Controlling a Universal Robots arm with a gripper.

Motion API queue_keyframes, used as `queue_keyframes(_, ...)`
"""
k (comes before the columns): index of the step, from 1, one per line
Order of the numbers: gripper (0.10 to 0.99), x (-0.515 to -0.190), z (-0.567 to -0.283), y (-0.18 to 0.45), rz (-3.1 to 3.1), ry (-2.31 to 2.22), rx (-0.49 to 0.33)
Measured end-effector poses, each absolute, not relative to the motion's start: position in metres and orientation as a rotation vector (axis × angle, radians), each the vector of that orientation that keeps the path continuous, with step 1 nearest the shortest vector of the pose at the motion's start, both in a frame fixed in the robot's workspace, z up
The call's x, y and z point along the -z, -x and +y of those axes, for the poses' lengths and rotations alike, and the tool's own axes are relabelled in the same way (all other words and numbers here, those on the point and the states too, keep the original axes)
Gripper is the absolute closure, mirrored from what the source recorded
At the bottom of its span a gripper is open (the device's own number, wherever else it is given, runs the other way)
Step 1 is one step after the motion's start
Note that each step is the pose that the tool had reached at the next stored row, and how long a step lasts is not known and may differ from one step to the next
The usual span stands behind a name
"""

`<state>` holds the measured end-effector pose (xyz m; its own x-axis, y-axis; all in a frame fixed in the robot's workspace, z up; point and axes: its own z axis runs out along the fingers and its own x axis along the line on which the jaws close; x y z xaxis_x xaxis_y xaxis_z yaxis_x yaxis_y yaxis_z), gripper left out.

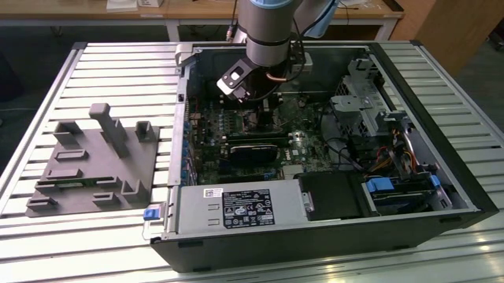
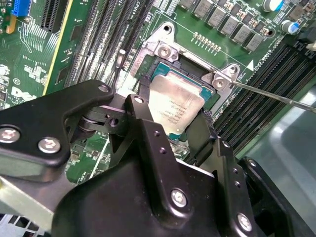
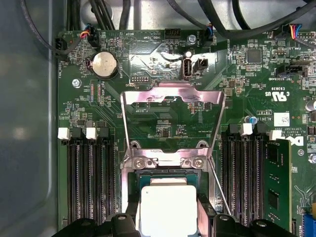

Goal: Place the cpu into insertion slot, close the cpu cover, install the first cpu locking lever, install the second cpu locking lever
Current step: 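Place the cpu into insertion slot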

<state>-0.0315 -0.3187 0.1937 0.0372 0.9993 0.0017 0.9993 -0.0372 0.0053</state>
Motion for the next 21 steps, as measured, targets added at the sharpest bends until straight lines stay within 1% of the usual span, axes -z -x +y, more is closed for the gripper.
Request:
queue_keyframes(14,0.545,-0.1929,-0.3186,0.0315,2.166,-2.272,-0.008)
queue_keyframes(16,0.533,-0.1929,-0.3186,0.0315,2.166,-2.272,-0.008)
queue_keyframes(17,0.471,-0.1929,-0.3186,0.0315,2.166,-2.272,-0.008)
queue_keyframes(21,0.471,-0.193,-0.3187,0.0315,2.166,-2.272,-0.008)
